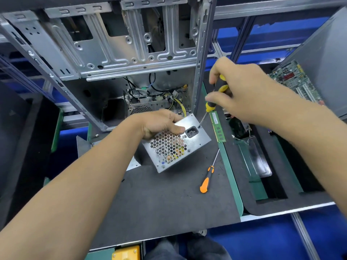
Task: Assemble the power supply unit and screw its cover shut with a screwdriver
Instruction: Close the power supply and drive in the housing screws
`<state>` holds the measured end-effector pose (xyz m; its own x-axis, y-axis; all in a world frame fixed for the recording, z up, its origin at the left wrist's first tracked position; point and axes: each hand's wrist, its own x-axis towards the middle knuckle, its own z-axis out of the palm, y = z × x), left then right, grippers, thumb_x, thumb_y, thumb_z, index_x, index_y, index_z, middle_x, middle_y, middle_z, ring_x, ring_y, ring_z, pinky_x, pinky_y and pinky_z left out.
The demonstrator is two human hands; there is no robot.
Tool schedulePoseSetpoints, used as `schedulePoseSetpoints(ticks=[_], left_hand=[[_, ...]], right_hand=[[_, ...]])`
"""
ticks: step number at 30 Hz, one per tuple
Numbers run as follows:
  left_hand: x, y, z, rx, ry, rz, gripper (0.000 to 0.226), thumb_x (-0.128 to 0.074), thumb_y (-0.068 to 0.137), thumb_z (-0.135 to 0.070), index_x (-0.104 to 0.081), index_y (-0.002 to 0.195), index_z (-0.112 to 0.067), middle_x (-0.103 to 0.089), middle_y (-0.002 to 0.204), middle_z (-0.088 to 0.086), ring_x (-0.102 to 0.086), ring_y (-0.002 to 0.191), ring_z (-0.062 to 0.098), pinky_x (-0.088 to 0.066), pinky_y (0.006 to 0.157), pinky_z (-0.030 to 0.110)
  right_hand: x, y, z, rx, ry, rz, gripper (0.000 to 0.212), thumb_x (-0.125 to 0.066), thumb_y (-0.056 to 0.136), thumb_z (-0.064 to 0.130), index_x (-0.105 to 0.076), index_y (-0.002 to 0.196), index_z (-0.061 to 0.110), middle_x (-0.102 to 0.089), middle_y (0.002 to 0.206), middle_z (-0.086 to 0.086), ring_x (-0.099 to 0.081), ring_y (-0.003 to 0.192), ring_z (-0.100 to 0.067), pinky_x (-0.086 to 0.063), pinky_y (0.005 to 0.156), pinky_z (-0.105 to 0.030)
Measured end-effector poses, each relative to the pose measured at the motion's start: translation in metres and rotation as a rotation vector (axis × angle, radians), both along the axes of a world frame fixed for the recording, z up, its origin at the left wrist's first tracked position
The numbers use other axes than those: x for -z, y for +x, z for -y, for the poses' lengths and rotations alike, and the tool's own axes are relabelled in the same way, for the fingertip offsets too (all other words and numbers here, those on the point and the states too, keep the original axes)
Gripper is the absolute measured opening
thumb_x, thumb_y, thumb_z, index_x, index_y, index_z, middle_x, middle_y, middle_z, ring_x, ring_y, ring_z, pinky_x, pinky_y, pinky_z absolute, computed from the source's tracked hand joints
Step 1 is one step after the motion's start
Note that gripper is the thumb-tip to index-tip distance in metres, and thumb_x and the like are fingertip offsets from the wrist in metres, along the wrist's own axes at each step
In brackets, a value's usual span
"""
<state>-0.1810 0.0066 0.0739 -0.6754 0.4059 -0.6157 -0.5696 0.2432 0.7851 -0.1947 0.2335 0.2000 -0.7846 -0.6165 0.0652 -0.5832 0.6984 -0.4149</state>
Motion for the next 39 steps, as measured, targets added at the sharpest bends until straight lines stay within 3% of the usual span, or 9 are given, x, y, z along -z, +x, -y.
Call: schedulePoseSetpoints(ticks=[4, 8, 11, 13, 15, 19, 26, 32, 39], left_hand=[[0.004, 0.017, -0.003, -0.079, -0.003, 0.011, 0.025, -0.060, 0.094, 0.003, -0.069, 0.116, -0.003, -0.070, 0.106, 0.020, -0.065, 0.083, 0.025, -0.056, 0.079, 0.034], [0.011, 0.030, -0.004, -0.171, 0.008, 0.032, 0.034, -0.061, 0.093, 0.003, -0.066, 0.125, -0.007, -0.065, 0.124, 0.027, -0.062, 0.099, 0.033, -0.049, 0.098, 0.052], [0.011, 0.032, -0.004, -0.179, 0.005, -0.008, 0.035, -0.062, 0.093, 0.001, -0.066, 0.126, -0.008, -0.069, 0.121, 0.022, -0.064, 0.099, 0.031, -0.048, 0.100, 0.052], [0.012, 0.033, -0.005, -0.186, 0.005, -0.016, 0.034, -0.063, 0.093, 0.000, -0.067, 0.125, -0.009, -0.072, 0.115, 0.017, -0.065, 0.094, 0.027, -0.050, 0.097, 0.047], [0.013, 0.034, -0.005, -0.202, 0.021, -0.013, 0.031, -0.064, 0.092, 0.000, -0.069, 0.121, -0.008, -0.074, 0.105, 0.013, -0.068, 0.085, 0.021, -0.054, 0.088, 0.039], [0.014, 0.036, -0.003, -0.207, 0.028, -0.052, 0.034, -0.068, 0.088, 0.001, -0.069, 0.121, -0.006, -0.075, 0.106, 0.015, -0.069, 0.085, 0.020, -0.050, 0.095, 0.042], [0.017, 0.037, 0.001, -0.181, 0.101, -0.022, 0.045, -0.072, 0.079, 0.011, -0.069, 0.119, -0.009, -0.074, 0.105, 0.020, -0.074, 0.081, 0.026, -0.063, 0.071, 0.039], [0.019, 0.035, -0.001, -0.190, 0.088, -0.009, 0.036, -0.075, 0.078, 0.009, -0.077, 0.105, -0.015, -0.074, 0.106, 0.022, -0.074, 0.080, 0.030, -0.062, 0.073, 0.046], [0.018, 0.035, -0.004, -0.204, 0.045, -0.008, 0.034, -0.080, 0.075, 0.006, -0.074, 0.106, -0.007, -0.072, 0.105, 0.027, -0.074, 0.078, 0.032, -0.062, 0.073, 0.048]], right_hand=[[0.012, 0.003, 0.004, 0.001, -0.040, -0.045, 0.033, -0.068, 0.087, 0.045, -0.048, 0.093, 0.021, -0.056, 0.075, 0.002, -0.052, 0.071, -0.022, -0.044, 0.064, -0.036], [0.022, 0.009, 0.004, -0.067, -0.143, 0.134, 0.025, -0.063, 0.088, 0.019, -0.041, 0.099, 0.027, -0.054, 0.085, 0.009, -0.054, 0.068, -0.009, -0.042, 0.060, -0.028], [0.022, 0.011, 0.002, -0.048, -0.075, 0.122, 0.026, -0.062, 0.089, 0.032, -0.037, 0.096, 0.032, -0.065, 0.082, 0.001, -0.062, 0.069, -0.022, -0.053, 0.065, -0.042], [0.025, 0.014, 0.001, 0.017, 0.028, -0.040, 0.034, -0.062, 0.086, 0.049, -0.037, 0.096, 0.028, -0.064, 0.078, -0.004, -0.060, 0.071, -0.034, -0.053, 0.069, -0.044], [0.027, 0.019, 0.003, 0.021, -0.010, -0.137, 0.033, -0.062, 0.087, 0.047, -0.042, 0.096, 0.023, -0.061, 0.080, 0.000, -0.058, 0.071, -0.031, -0.053, 0.069, -0.044], [0.031, 0.026, 0.003, -0.069, -0.260, 0.064, 0.009, -0.062, 0.090, 0.021, -0.055, 0.096, 0.023, -0.060, 0.088, 0.006, -0.059, 0.075, -0.013, -0.052, 0.072, -0.040], [0.045, 0.029, -0.007, 0.129, -0.362, 0.065, 0.018, -0.061, 0.094, 0.037, -0.049, 0.100, 0.025, -0.066, 0.079, 0.002, -0.064, 0.070, -0.017, -0.050, 0.064, -0.038], [0.045, 0.034, -0.005, 0.117, -0.373, 0.079, 0.018, -0.061, 0.095, 0.033, -0.049, 0.103, 0.022, -0.067, 0.084, 0.002, -0.065, 0.074, -0.022, -0.052, 0.068, -0.042], [0.046, 0.037, -0.006, 0.086, -0.403, 0.034, 0.018, -0.061, 0.096, 0.030, -0.052, 0.103, 0.016, -0.066, 0.082, 0.003, -0.064, 0.072, -0.019, -0.049, 0.066, -0.031]])
